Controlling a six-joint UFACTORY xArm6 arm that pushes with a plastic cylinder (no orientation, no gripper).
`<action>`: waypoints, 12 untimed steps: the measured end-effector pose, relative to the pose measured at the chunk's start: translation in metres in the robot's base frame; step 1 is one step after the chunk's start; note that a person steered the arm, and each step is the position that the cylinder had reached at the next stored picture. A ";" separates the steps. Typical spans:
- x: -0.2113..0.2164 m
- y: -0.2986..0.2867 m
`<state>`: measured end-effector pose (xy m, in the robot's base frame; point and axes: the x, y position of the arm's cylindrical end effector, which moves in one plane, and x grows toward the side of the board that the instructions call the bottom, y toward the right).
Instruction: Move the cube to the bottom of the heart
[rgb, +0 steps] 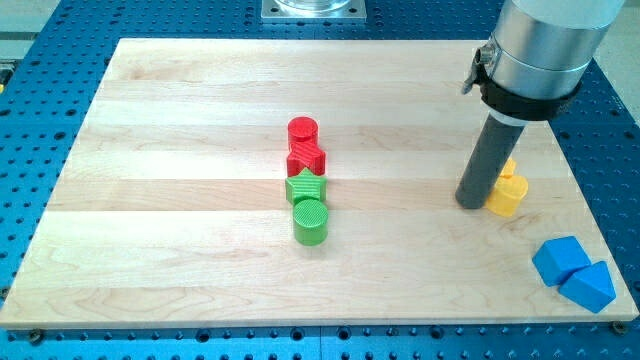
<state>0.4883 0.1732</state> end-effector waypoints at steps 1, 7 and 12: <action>-0.063 0.008; 0.048 0.141; 0.078 0.079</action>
<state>0.5659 0.2523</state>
